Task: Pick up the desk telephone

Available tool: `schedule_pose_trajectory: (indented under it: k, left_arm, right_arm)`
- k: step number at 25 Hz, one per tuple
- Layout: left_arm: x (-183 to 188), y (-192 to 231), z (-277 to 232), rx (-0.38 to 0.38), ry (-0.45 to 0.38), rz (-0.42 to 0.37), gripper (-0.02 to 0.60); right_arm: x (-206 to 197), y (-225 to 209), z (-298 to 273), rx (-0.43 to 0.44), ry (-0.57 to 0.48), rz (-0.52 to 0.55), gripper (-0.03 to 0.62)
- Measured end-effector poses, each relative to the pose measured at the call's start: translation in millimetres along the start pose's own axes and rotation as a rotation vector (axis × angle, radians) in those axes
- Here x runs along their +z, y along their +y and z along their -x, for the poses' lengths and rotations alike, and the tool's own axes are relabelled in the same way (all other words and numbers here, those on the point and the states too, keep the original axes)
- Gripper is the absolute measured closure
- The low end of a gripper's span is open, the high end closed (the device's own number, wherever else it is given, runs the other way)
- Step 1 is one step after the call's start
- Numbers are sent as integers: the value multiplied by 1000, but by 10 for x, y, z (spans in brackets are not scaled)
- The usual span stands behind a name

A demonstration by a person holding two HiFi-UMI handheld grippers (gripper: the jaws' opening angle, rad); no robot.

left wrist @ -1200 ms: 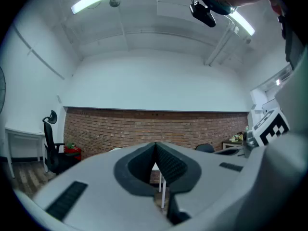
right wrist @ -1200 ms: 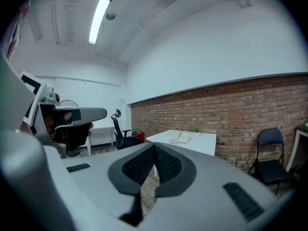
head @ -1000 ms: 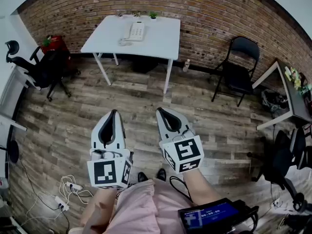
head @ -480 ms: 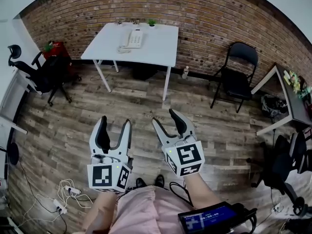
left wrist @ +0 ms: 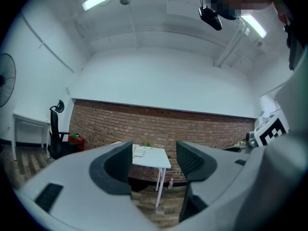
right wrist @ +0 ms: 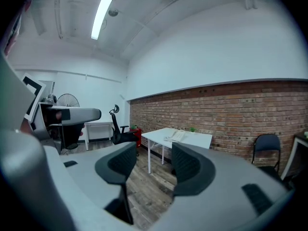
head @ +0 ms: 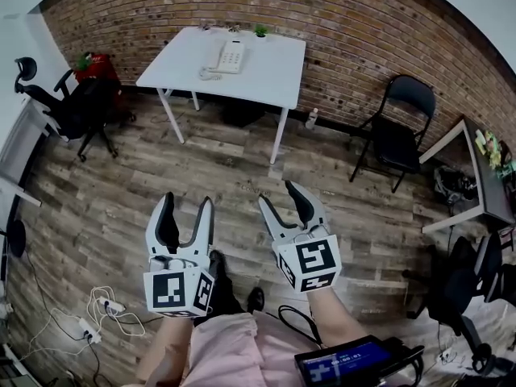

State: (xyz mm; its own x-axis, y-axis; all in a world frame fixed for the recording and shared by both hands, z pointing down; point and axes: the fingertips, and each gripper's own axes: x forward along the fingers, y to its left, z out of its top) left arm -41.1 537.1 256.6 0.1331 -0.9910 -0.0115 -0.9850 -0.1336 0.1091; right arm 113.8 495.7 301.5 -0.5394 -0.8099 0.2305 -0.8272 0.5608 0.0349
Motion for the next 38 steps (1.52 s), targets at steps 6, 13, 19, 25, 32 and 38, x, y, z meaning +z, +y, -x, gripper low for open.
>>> schedule_pose_trajectory:
  k: [6, 13, 19, 25, 32, 38]
  left_arm:
    - [-144, 296, -500, 0, 20, 4, 290]
    - [-181, 778, -1343, -22, 39, -34, 290]
    - [-168, 1162, -1975, -53, 63, -42, 287]
    - [115, 1451, -2436, -92, 0, -55, 287]
    - [195, 1573, -2760, -134, -23, -58, 287]
    - [-3, 1582, -2927, -155, 31, -53, 287]
  right_arm:
    - [-43, -167, -495, -33, 29, 16, 359]
    - [-20, -397, -1344, -68, 68, 6, 359]
    - [155, -503, -2018, -99, 66, 15, 359]
    - [469, -496, -2488, -124, 29, 41, 362]
    - [616, -583, -2740, -170, 7, 51, 370]
    - [571, -697, -2869, -187, 22, 34, 372]
